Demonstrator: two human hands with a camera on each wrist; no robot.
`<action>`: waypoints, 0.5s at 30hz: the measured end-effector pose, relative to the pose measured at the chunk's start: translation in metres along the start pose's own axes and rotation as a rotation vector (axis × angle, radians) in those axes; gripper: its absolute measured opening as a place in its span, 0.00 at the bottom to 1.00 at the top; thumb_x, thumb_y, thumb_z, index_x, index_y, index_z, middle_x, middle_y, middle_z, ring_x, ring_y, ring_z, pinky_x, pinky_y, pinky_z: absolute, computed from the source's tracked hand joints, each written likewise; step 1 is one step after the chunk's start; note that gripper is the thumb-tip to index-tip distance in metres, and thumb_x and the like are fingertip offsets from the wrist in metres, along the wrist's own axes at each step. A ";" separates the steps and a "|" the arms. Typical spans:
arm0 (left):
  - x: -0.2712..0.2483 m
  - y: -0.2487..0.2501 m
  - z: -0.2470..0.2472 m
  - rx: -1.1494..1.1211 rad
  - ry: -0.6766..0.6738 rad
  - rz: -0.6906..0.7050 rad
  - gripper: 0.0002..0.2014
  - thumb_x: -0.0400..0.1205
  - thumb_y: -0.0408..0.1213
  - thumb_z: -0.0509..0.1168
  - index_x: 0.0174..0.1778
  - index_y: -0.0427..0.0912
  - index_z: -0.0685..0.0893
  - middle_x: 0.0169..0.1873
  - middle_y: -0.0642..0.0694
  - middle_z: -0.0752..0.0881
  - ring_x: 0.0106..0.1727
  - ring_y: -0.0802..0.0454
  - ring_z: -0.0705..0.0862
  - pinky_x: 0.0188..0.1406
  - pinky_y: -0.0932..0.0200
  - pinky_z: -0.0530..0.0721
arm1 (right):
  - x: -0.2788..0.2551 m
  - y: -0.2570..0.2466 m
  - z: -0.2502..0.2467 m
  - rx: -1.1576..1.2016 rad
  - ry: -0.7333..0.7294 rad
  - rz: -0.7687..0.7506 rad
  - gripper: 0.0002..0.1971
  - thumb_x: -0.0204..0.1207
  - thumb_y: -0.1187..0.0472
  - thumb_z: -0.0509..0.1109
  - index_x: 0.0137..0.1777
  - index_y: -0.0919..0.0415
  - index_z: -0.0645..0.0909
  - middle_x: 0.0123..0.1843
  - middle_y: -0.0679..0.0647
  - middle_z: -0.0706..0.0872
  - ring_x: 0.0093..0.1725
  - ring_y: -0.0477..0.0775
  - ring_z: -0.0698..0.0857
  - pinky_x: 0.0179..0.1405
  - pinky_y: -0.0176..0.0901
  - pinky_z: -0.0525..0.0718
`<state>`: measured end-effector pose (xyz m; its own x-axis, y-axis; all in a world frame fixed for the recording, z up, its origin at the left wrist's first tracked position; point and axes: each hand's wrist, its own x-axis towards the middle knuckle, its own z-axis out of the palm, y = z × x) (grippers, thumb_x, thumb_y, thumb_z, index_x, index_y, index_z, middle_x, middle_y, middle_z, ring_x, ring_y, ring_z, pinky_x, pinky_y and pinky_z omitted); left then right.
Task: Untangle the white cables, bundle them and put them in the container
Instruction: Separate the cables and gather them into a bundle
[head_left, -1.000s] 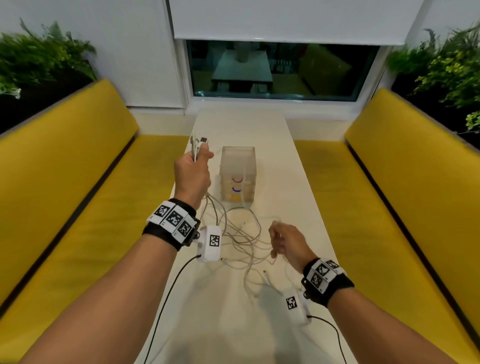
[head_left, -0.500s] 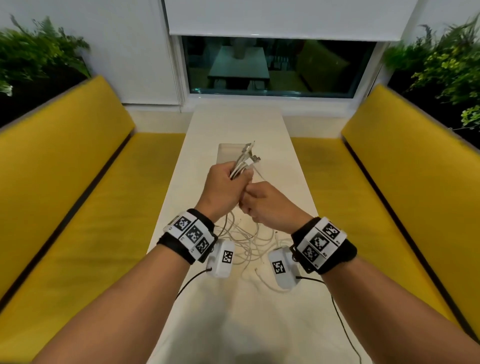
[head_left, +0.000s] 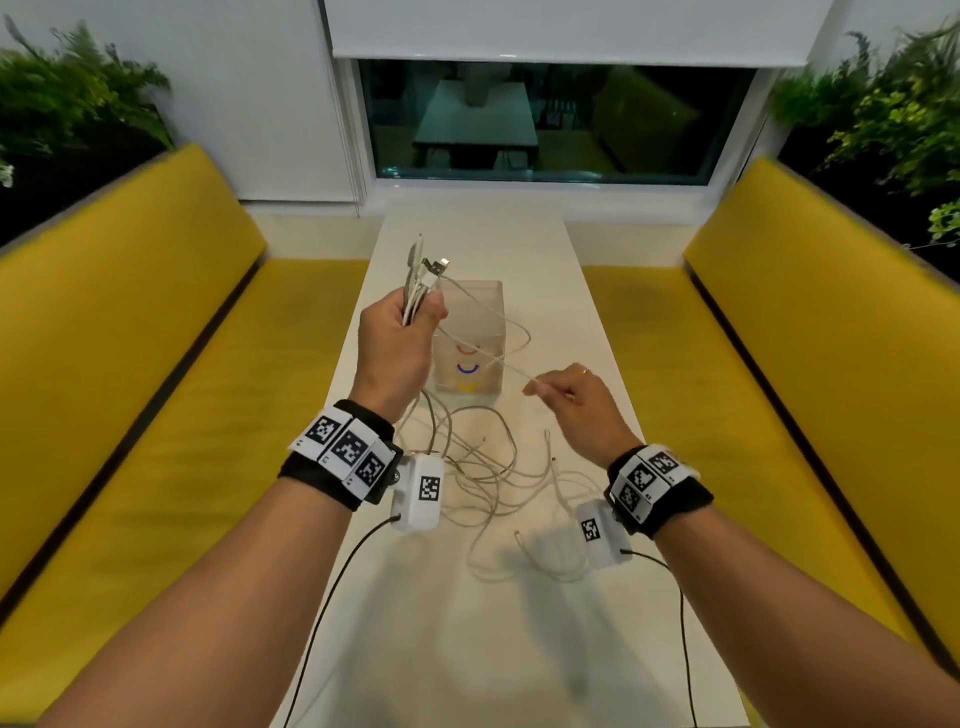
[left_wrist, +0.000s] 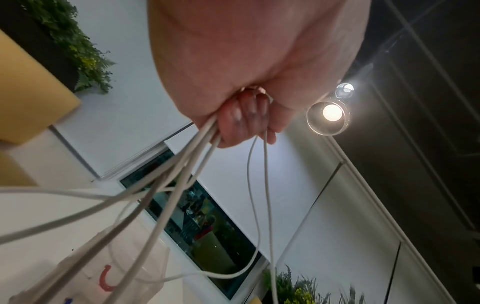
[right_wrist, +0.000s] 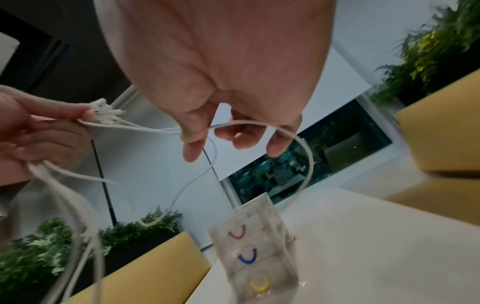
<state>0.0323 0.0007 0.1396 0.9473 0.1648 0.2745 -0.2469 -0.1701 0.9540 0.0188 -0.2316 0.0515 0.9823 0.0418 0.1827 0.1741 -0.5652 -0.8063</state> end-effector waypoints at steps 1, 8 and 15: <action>-0.001 -0.003 0.001 0.006 0.003 -0.006 0.12 0.88 0.43 0.66 0.40 0.46 0.87 0.16 0.61 0.75 0.23 0.60 0.71 0.27 0.60 0.71 | 0.008 0.005 -0.003 -0.048 0.034 0.016 0.08 0.84 0.53 0.70 0.52 0.45 0.92 0.49 0.51 0.83 0.52 0.50 0.81 0.63 0.56 0.77; -0.006 -0.012 0.002 -0.077 0.105 -0.146 0.20 0.85 0.51 0.66 0.30 0.45 0.79 0.21 0.51 0.67 0.22 0.53 0.63 0.24 0.59 0.63 | 0.036 0.037 -0.014 -0.540 -0.047 0.165 0.15 0.85 0.51 0.66 0.38 0.51 0.88 0.37 0.53 0.85 0.49 0.63 0.88 0.44 0.50 0.73; -0.016 -0.019 -0.002 -0.544 0.135 -0.234 0.11 0.76 0.40 0.54 0.27 0.47 0.65 0.21 0.51 0.59 0.25 0.51 0.53 0.24 0.56 0.50 | 0.011 0.063 0.007 -0.667 -0.122 0.398 0.17 0.84 0.57 0.67 0.71 0.59 0.81 0.67 0.59 0.88 0.67 0.65 0.84 0.67 0.51 0.71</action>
<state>0.0215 0.0032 0.1172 0.9636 0.2659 0.0289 -0.1376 0.4002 0.9060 0.0413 -0.2611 -0.0008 0.9694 -0.1995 -0.1429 -0.2332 -0.9302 -0.2836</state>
